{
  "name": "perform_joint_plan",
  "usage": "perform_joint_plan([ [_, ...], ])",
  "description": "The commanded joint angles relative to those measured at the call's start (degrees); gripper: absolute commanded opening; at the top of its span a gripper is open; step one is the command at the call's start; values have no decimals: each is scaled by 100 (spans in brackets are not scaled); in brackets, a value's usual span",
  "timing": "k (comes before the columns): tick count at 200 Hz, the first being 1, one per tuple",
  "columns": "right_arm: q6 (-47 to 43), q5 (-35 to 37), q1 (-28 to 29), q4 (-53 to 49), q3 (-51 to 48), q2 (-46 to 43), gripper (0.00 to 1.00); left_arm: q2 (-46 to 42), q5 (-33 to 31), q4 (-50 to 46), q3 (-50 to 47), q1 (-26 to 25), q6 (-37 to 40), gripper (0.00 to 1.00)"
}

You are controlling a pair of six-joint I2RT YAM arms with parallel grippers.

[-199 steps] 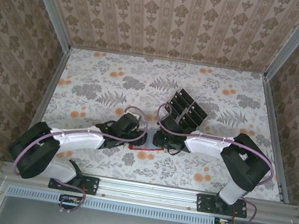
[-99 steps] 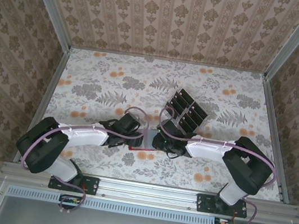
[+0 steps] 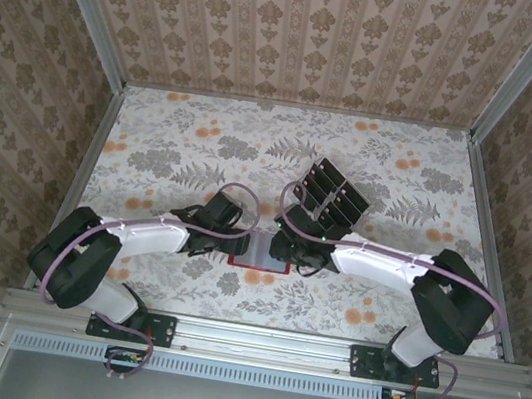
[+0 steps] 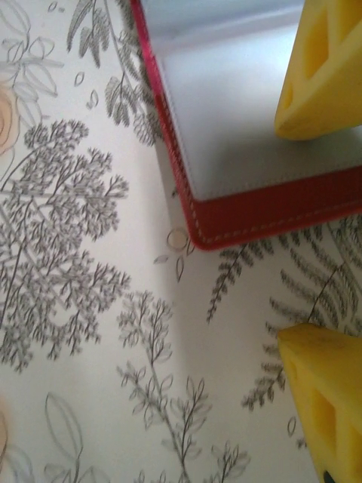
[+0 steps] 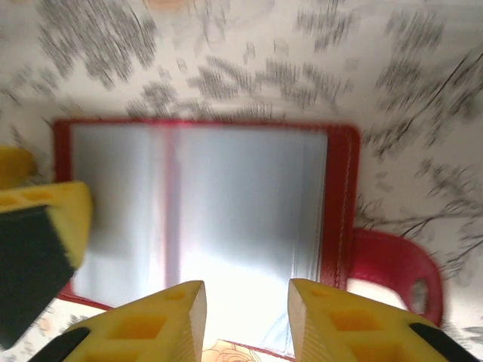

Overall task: Put the credit cards into the card holder
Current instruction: Pick up the credit card from the storage box.

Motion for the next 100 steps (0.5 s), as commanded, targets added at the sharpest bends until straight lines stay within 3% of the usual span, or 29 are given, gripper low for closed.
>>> perform_joint_plan([
  [1, -558, 319, -265, -615, 319, -441, 38, -18, -273, -453, 65, 186, 284, 70],
  [52, -1461, 378, -972, -996, 630, -889, 43, -585, -75, -539, 131, 302, 364, 73],
  [100, -2468, 613, -1471, -1560, 1063, -765, 52, -1935, 216, -200, -496, 661, -248, 77],
])
